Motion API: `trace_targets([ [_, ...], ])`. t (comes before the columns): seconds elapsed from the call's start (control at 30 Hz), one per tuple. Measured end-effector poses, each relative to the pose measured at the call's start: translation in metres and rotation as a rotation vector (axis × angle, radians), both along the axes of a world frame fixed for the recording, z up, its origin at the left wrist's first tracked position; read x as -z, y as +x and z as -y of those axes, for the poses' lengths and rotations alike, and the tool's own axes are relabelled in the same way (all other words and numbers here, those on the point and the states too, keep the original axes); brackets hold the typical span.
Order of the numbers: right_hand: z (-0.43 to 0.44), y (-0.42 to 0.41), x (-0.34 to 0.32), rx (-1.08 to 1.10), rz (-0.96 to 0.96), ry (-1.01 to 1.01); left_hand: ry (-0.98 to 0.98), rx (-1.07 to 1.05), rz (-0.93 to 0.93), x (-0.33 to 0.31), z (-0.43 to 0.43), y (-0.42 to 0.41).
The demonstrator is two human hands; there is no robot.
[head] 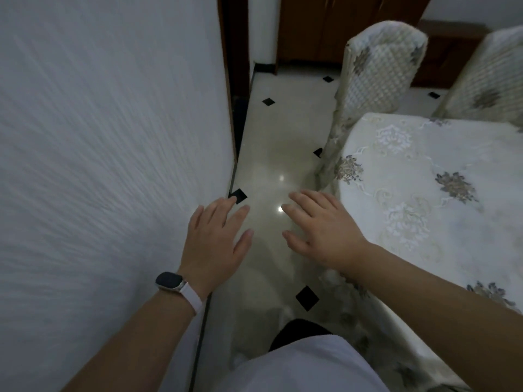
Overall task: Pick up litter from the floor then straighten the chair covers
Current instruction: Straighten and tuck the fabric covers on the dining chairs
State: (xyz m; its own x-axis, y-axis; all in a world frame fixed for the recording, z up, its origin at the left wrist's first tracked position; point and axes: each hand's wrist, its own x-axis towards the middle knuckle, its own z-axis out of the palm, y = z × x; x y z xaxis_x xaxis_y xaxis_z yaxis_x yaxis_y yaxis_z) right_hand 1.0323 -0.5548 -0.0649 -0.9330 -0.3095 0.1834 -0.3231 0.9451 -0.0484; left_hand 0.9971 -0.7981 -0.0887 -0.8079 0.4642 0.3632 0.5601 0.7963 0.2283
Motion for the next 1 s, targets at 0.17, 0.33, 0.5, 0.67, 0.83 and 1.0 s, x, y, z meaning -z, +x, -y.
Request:
trace_targets([
  [0.17,-0.011,-0.059,0.015,0.027,-0.021,-0.036,-0.029,0.041,0.011,0.010,-0.017,-0.063],
  [0.33,-0.027,-0.153,0.034,0.045,-0.010,-0.082,-0.110,0.015,0.023,0.012,-0.035,-0.151],
  [0.5,-0.076,-0.243,0.021,0.060,-0.012,-0.128,-0.166,0.067,-0.001,-0.002,-0.079,-0.249],
  [0.67,-0.138,-0.308,0.008,0.143,-0.030,-0.096,-0.191,0.161,-0.011,-0.014,-0.138,-0.333],
  [0.83,-0.175,-0.354,0.006,0.263,-0.027,-0.099,-0.176,0.288,-0.026,-0.011,-0.183,-0.406],
  [1.0,-0.205,-0.406,0.011,0.400,0.067,-0.057,-0.126,0.423,-0.056,0.004,-0.233,-0.496],
])
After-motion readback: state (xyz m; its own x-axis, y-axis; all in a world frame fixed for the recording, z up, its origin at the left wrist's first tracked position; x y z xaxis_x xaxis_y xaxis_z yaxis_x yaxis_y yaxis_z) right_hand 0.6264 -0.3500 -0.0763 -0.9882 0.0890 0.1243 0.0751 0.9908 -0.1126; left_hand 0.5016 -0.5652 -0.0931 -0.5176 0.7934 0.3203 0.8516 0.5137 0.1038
